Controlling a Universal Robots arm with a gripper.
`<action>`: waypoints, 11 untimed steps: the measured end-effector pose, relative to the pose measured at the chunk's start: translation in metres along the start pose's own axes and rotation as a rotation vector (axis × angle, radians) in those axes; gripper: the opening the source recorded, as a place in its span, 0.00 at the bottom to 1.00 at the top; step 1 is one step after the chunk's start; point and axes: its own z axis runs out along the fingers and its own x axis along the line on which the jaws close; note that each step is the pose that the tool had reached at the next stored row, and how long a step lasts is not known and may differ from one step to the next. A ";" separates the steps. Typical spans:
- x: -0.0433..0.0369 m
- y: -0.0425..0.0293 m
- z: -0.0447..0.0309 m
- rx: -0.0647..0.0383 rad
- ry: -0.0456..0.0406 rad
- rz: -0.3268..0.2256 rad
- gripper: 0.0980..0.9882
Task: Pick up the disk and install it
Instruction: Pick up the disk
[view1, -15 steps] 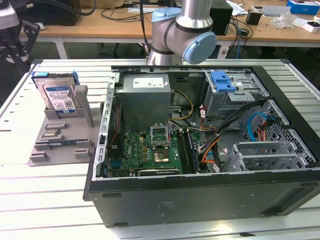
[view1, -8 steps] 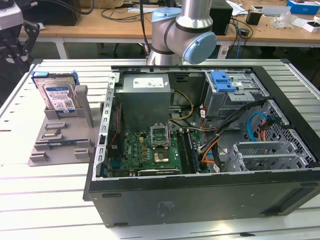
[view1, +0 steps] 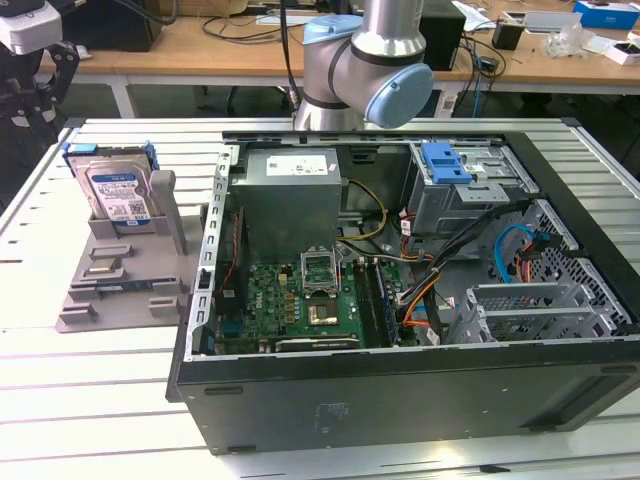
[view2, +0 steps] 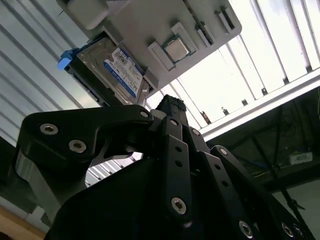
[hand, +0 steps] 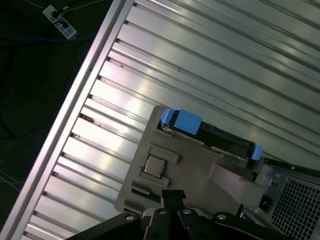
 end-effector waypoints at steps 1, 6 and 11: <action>0.0000 0.0000 0.0000 0.000 0.0004 -0.010 0.01; 0.0000 0.0000 0.0000 -0.002 0.0031 -0.077 0.01; 0.0000 0.0000 0.0000 -0.004 0.0061 -0.150 0.01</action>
